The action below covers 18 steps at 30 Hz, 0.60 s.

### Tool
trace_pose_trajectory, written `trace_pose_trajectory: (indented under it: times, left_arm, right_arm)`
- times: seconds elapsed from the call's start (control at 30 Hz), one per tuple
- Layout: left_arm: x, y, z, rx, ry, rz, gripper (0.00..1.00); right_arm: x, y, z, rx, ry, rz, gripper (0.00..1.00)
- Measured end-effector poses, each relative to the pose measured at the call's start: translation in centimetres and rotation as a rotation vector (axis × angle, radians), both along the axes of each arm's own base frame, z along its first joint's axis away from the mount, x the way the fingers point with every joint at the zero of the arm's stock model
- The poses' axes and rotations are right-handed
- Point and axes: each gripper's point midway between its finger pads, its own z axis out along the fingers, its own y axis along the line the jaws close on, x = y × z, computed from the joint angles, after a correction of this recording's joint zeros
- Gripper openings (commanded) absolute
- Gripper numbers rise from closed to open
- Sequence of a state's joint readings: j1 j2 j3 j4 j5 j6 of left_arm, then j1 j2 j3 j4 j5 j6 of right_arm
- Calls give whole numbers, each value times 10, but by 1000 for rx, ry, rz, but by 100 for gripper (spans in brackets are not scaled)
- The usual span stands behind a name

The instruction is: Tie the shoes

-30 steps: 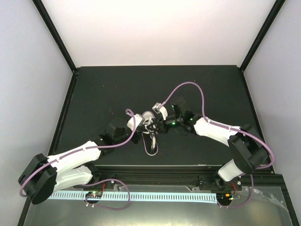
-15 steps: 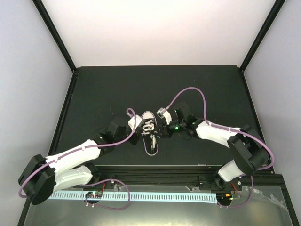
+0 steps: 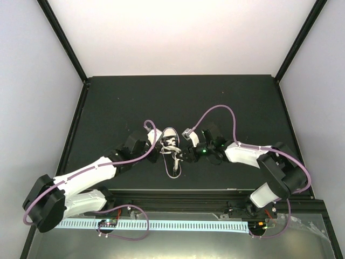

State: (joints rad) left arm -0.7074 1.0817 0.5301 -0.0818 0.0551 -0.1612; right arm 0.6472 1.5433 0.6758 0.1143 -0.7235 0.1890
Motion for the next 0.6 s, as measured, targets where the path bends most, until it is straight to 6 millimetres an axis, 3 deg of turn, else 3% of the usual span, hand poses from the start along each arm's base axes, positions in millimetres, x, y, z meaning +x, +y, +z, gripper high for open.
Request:
trace_pose_trajectory:
  times: [0.17,0.33,0.6]
  left_arm:
    - [1,3,-7,19,21,11,2]
    - [0,5,-11,25,36,16,1]
    - [2,9,-12,25,46,34,2]
  right_arm:
    - [-9,-14,-11,-15,24,-29,63]
    - [-15,-25,-6,5,12,-57,69]
    - [-16,-40,-22,-13,16,-117,48]
